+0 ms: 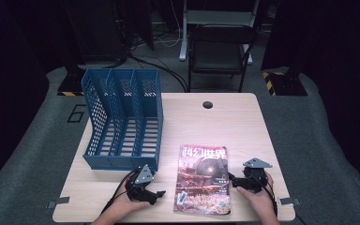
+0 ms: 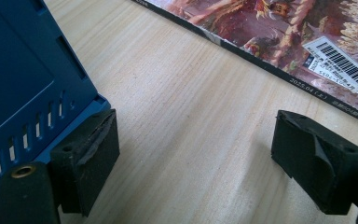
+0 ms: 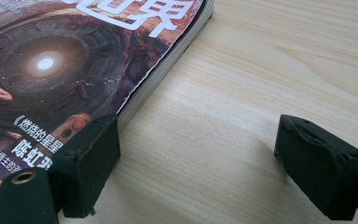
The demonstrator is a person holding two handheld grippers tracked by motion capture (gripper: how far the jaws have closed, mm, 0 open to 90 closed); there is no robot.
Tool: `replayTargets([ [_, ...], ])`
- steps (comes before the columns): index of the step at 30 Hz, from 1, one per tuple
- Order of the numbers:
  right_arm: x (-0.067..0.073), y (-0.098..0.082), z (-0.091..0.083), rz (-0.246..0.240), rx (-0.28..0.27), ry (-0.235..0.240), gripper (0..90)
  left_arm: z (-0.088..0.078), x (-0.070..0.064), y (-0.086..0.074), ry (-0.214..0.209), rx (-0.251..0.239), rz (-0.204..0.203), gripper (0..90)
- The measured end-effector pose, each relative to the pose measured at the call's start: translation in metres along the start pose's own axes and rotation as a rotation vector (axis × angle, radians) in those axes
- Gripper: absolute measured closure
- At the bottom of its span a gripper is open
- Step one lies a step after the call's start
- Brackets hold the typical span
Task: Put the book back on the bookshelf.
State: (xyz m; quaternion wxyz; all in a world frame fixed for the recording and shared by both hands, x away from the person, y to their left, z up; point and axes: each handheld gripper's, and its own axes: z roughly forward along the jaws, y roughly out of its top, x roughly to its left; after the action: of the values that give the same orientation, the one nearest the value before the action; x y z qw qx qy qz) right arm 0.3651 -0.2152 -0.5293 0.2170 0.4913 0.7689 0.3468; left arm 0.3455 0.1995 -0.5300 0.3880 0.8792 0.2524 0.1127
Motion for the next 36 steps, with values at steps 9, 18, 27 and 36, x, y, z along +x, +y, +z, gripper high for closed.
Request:
replayTargets([
  [9,0.0,0.0,-0.001,-0.004,0.003,0.006,15.0,0.0,0.0,0.001,0.005,0.009,0.0,15.0],
  [18,0.0,-0.001,-0.001,0.009,-0.008,-0.009,18.1,0.001,-0.001,0.001,0.01,0.003,-0.012,15.3],
  [27,-0.002,0.0,-0.003,0.025,-0.002,-0.009,24.8,-0.001,0.0,0.003,0.021,0.015,-0.03,20.0],
  [36,-0.004,0.003,-0.012,0.095,0.023,0.046,42.7,-0.004,-0.002,0.011,-0.026,0.027,-0.097,31.7],
])
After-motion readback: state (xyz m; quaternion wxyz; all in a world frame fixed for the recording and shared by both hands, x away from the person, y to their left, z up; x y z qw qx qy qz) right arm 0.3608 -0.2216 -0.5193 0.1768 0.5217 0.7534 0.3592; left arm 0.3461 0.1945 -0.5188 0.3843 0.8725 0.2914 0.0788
